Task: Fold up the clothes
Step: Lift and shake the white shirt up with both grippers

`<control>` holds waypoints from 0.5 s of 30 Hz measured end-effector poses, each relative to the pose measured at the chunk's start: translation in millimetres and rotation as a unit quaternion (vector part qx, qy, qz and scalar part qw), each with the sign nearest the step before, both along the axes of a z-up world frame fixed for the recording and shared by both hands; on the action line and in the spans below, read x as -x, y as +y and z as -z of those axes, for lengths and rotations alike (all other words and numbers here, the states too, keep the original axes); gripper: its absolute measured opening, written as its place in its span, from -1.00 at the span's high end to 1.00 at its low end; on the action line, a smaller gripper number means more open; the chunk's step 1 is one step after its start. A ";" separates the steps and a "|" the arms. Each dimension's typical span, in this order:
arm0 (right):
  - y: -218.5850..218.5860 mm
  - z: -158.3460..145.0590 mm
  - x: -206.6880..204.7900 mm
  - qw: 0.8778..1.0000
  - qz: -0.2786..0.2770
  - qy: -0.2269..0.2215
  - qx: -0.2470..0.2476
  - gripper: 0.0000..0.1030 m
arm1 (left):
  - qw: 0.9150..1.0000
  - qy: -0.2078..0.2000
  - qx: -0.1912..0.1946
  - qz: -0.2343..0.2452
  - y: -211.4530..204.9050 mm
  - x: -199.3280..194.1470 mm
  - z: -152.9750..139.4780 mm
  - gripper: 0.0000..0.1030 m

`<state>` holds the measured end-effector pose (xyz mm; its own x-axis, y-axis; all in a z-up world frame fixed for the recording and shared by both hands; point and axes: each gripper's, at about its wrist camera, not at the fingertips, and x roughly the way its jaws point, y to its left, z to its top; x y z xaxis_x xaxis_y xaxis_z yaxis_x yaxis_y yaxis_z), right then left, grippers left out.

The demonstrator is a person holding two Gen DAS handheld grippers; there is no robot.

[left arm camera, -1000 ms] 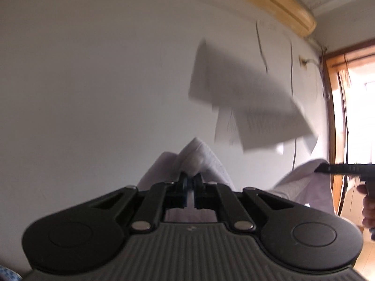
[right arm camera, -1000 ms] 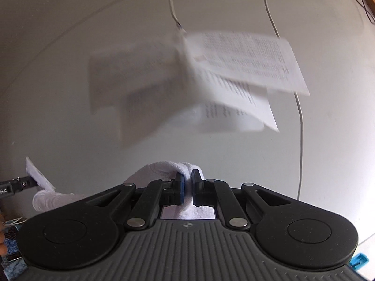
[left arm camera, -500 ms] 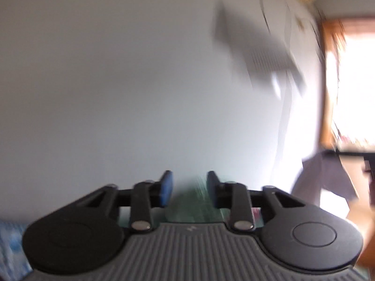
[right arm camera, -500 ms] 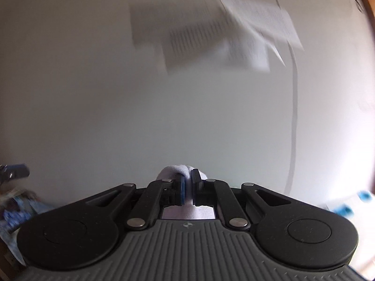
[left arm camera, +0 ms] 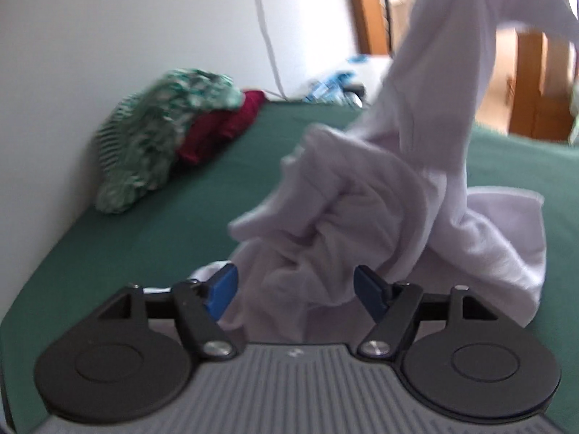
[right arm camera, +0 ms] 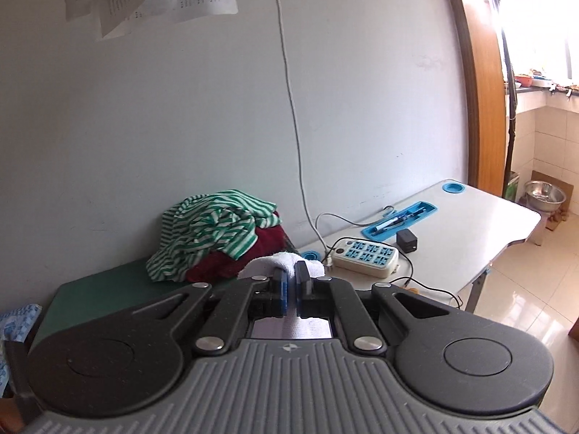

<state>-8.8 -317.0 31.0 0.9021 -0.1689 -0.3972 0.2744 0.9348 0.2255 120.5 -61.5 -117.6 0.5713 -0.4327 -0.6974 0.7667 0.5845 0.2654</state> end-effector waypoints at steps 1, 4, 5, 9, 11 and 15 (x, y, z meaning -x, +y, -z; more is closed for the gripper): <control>-5.5 1.6 -2.2 1.000 0.000 0.004 -0.005 0.93 | 1.000 0.011 -0.016 0.004 -7.7 -5.1 7.2 0.32; -17.2 7.4 -4.5 1.000 -0.002 0.016 -0.004 0.93 | 0.999 0.027 -0.010 -0.018 -7.6 -11.0 1.2 0.67; -18.3 9.9 -2.9 1.000 -0.003 0.019 0.005 0.93 | 0.999 0.021 0.007 -0.036 -0.6 -9.8 -11.0 0.69; -23.3 8.9 -2.8 0.999 -0.023 0.017 0.029 0.94 | 0.986 -0.029 0.095 -0.132 42.4 -6.4 -83.4 0.71; -27.3 3.0 -7.4 0.999 -0.042 0.008 0.018 0.94 | 0.974 -0.068 0.131 -0.172 66.8 2.9 -127.0 0.72; -15.8 -23.9 -22.7 0.994 -0.106 -0.032 0.012 0.94 | 0.942 -0.170 0.170 -0.235 109.4 45.2 -218.9 0.72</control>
